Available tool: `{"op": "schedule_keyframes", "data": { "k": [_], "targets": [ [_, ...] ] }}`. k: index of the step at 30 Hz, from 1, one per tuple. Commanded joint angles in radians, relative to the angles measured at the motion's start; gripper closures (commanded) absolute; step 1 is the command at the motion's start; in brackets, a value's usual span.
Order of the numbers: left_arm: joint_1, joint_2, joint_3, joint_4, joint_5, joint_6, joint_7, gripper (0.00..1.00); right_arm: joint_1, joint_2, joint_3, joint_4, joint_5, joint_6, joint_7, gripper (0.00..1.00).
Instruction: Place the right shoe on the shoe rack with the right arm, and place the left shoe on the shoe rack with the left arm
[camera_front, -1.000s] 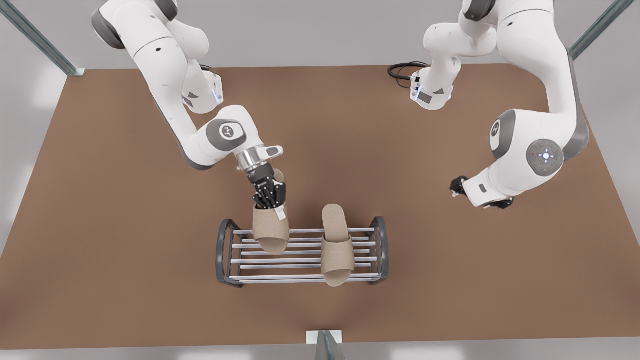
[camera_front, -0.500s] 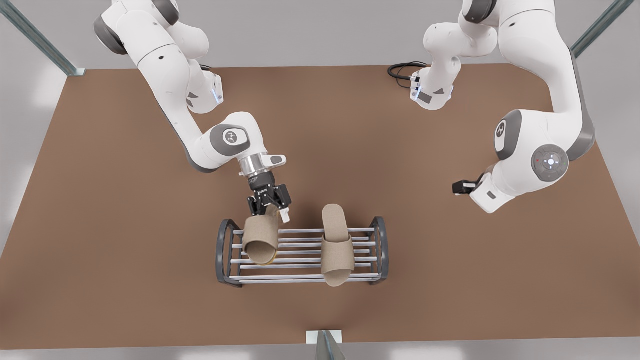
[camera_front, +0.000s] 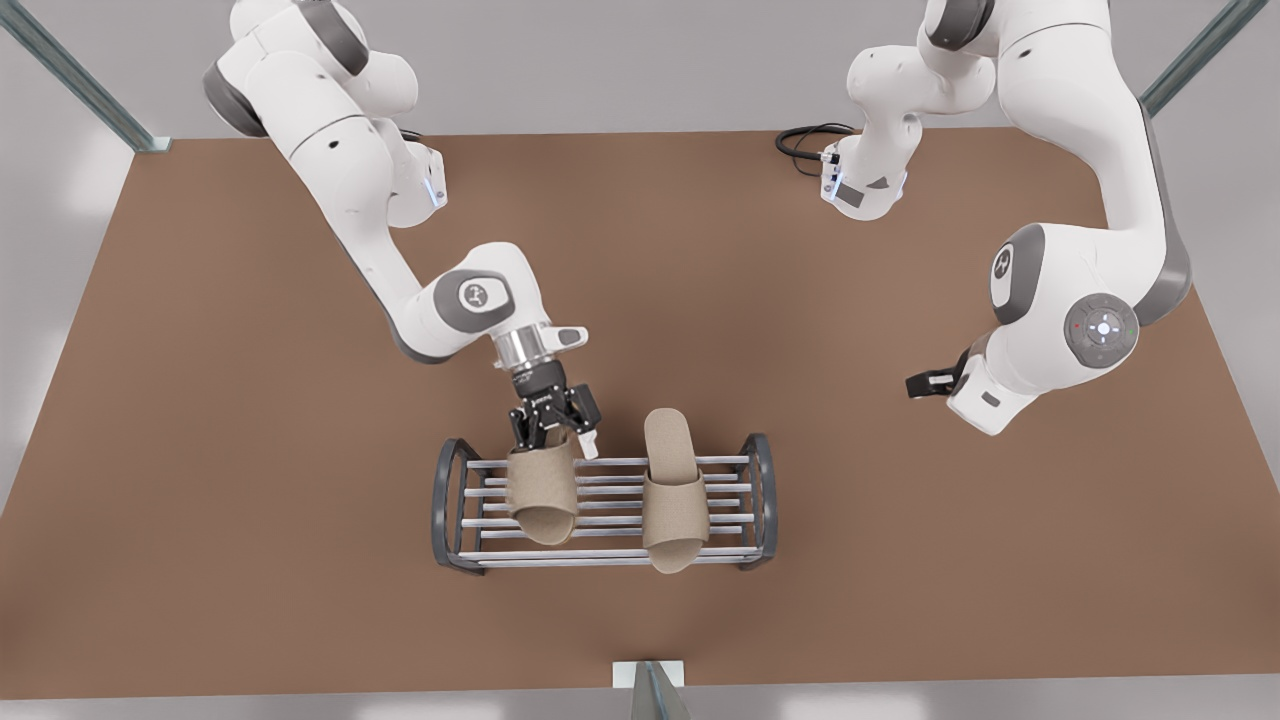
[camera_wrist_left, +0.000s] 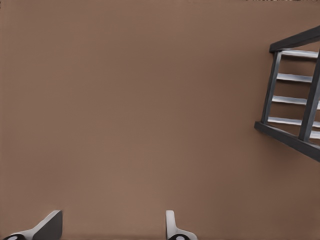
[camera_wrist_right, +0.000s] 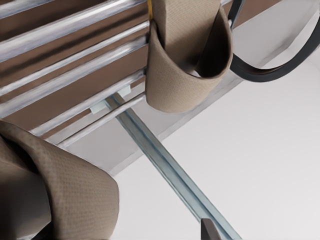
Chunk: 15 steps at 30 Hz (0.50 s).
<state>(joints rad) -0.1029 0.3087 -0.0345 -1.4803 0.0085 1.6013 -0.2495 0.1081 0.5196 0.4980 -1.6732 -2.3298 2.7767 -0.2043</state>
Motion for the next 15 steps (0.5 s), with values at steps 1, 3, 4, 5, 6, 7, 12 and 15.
{"op": "schedule_keyframes", "data": {
  "k": [1, 3, 4, 5, 6, 7, 12, 15],
  "targets": [
    [0.000, -0.002, 0.001, 0.005, 0.001, -0.001, -0.119, 0.00, 0.016, 0.003, -0.004, 0.007, 0.093, 0.015, -0.226, 0.00],
    [0.002, -0.002, -0.001, 0.003, -0.001, -0.001, -0.126, 0.00, 0.019, 0.005, -0.015, 0.015, 0.382, 0.030, -0.572, 0.00],
    [0.003, 0.000, 0.001, 0.003, -0.001, 0.000, -0.126, 0.00, 0.018, 0.010, -0.016, 0.015, 0.383, 0.072, -0.590, 0.00],
    [0.003, 0.000, -0.001, 0.005, -0.001, 0.000, -0.126, 0.00, 0.018, 0.010, -0.016, 0.015, 0.385, 0.072, -0.603, 0.00],
    [0.005, 0.003, -0.001, 0.005, -0.001, 0.000, -0.126, 0.00, 0.018, 0.010, -0.016, 0.017, 0.386, 0.081, -0.603, 0.00],
    [0.005, 0.006, -0.001, 0.005, -0.001, 0.002, -0.126, 0.00, 0.018, 0.010, -0.032, 0.018, 0.386, 0.107, -0.603, 0.00],
    [0.005, 0.007, 0.001, 0.005, -0.001, 0.008, -0.134, 0.00, 0.018, 0.010, -0.035, 0.026, 0.385, 0.135, -0.638, 0.00],
    [0.005, 0.016, 0.001, 0.006, -0.001, 0.008, -0.134, 0.00, 0.019, 0.010, -0.052, 0.026, 0.386, 0.136, -0.685, 0.00]
  ]
}}
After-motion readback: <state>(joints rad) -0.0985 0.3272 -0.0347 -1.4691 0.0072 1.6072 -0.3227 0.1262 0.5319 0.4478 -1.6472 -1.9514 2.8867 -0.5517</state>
